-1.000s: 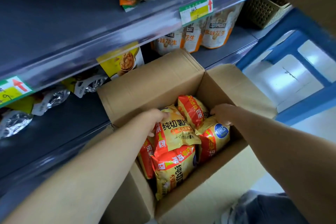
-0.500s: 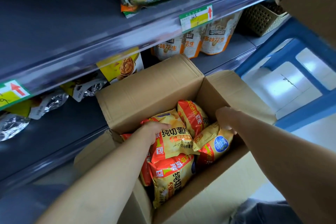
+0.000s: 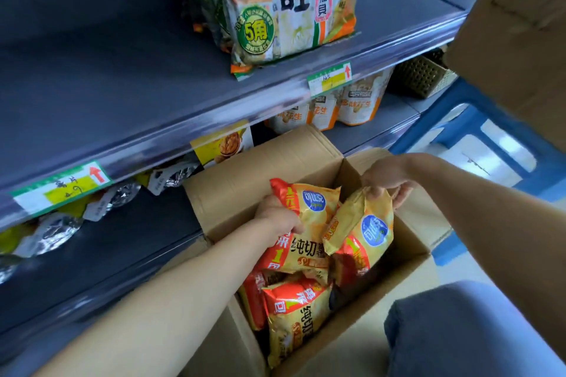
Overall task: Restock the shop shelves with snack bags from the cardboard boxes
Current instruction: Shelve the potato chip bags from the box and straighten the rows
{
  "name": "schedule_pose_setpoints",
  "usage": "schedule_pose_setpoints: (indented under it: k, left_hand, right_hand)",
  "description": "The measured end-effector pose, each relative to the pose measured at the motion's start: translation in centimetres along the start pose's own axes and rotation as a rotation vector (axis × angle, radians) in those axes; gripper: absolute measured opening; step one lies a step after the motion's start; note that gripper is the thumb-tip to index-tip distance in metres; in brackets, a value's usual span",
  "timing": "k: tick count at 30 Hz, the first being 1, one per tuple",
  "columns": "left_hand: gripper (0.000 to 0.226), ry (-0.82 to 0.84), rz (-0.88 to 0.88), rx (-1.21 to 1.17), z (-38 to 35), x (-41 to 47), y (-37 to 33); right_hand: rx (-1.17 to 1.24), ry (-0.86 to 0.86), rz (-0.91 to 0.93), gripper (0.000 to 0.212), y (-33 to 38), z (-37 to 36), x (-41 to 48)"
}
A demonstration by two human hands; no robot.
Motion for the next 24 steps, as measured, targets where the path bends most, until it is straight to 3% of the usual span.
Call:
schedule_pose_setpoints:
  k: [5,11,18,24]
  left_hand:
    - [0.061,-0.141,-0.155,0.191,3.4,-4.0,-4.7]
    - [0.058,-0.257,-0.344,0.302,8.4,-9.8,-11.0]
    - [0.043,-0.439,-0.5,0.061,20.2,-16.4,-15.1]
    - [0.035,-0.536,-0.511,-0.196,31.1,-19.4,-11.9]
  right_hand:
    - [0.203,0.004,0.105,0.02,1.0,2.6,-3.8]
    - [0.309,-0.122,0.29,0.016,4.8,6.8,-9.4]
    - [0.351,-0.272,0.597,0.019,15.7,10.7,-17.4]
    - [0.306,-0.424,0.79,0.013,27.4,10.3,-21.1]
Point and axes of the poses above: each hand's wrist, its own x-axis towards the middle knuckle, its own z-axis out of the back of the hand, y = z × x, the point moved 7 cm from there along x, towards the middle knuckle, and after that the axes turned 12 degrees about y, right-handed, at the moved point
